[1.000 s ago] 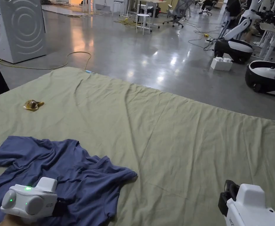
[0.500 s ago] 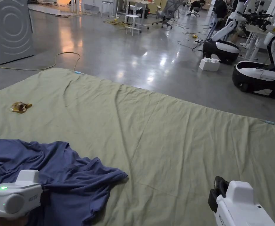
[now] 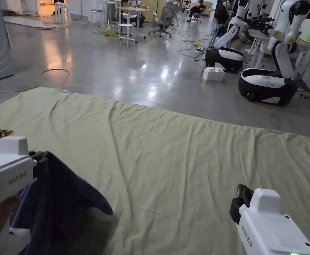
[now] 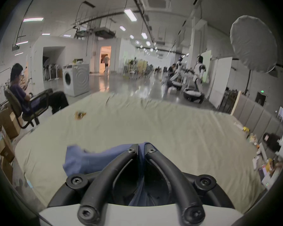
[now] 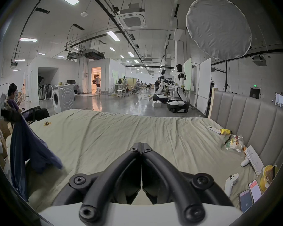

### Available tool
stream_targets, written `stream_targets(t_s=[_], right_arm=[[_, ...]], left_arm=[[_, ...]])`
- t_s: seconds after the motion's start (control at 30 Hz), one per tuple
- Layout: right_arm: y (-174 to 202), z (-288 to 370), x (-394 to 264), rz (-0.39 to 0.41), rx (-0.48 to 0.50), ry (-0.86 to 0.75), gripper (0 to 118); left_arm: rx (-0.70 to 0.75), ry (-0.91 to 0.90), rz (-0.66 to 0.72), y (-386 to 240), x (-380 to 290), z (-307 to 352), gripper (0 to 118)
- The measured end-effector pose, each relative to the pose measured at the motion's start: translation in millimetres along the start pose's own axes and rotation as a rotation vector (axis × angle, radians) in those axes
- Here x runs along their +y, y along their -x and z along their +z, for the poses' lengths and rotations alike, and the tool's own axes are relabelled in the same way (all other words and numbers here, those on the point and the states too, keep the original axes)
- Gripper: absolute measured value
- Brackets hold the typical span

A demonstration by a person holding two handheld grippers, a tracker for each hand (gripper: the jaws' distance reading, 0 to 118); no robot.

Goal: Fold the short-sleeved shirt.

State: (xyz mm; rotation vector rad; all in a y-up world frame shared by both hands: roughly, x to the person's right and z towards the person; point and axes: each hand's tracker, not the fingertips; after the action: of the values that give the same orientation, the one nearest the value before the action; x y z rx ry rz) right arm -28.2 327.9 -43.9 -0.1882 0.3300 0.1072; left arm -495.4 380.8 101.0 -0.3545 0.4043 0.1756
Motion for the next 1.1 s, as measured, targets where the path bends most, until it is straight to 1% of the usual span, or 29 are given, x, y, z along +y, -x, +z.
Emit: stream_targets(t_s=[0.1, 0.23, 0.37, 0.5, 0.6, 0.67, 0.8, 0.9, 1.0, 1.03, 1.1], right_arm=[[-11.1, 4.9, 2.3, -0.015, -0.019, -0.010, 1], [-27.1, 13.6, 4.5, -0.031, -0.046, -0.024, 1], [-44.4, 22.0, 5.3, -0.047, -0.075, -0.033, 1], [-64.1, 30.9, 5.7, -0.056, -0.111, -0.044, 1], [-78.3, 37.1, 5.1, -0.066, -0.140, -0.048, 1], [-86.5, 41.6, 3.6, -0.071, -0.162, -0.045, 1], [-102.2, 51.5, -2.5, -0.073, -0.199, -0.035, 1], [-111.6, 55.1, -8.2, -0.069, -0.219, -0.021, 1], [-117.5, 56.0, -13.5, -0.082, -0.236, -0.003, 1], [-117.9, 55.8, -14.9, -0.082, -0.243, 0.002, 1], [-119.1, 55.6, -17.7, -0.084, -0.239, 0.011, 1]], left_arm=[[-0.046, -0.052, -0.071, -35.1, 41.5, 7.0, 6], [-0.160, -0.103, -0.087, -80.7, 73.7, 12.5, 6], [-0.264, -0.127, -0.121, -126.4, 88.7, 12.2, 6], [-0.375, -0.117, -0.143, -187.6, 85.5, 11.8, 6], [-0.442, -0.097, -0.158, -232.3, 72.1, 8.6, 6], [-0.500, -0.060, -0.143, -256.7, 59.2, -1.1, 6], [-0.561, 0.027, -0.178, -307.9, 17.0, -10.3, 6], [-0.609, 0.112, -0.174, -332.2, -20.0, -16.6, 6], [-0.640, 0.193, -0.179, -347.8, -59.9, -16.9, 7], [-0.664, 0.229, -0.187, -349.8, -71.9, -17.7, 10], [-0.660, 0.248, -0.211, -354.5, -91.5, -13.8, 30]])
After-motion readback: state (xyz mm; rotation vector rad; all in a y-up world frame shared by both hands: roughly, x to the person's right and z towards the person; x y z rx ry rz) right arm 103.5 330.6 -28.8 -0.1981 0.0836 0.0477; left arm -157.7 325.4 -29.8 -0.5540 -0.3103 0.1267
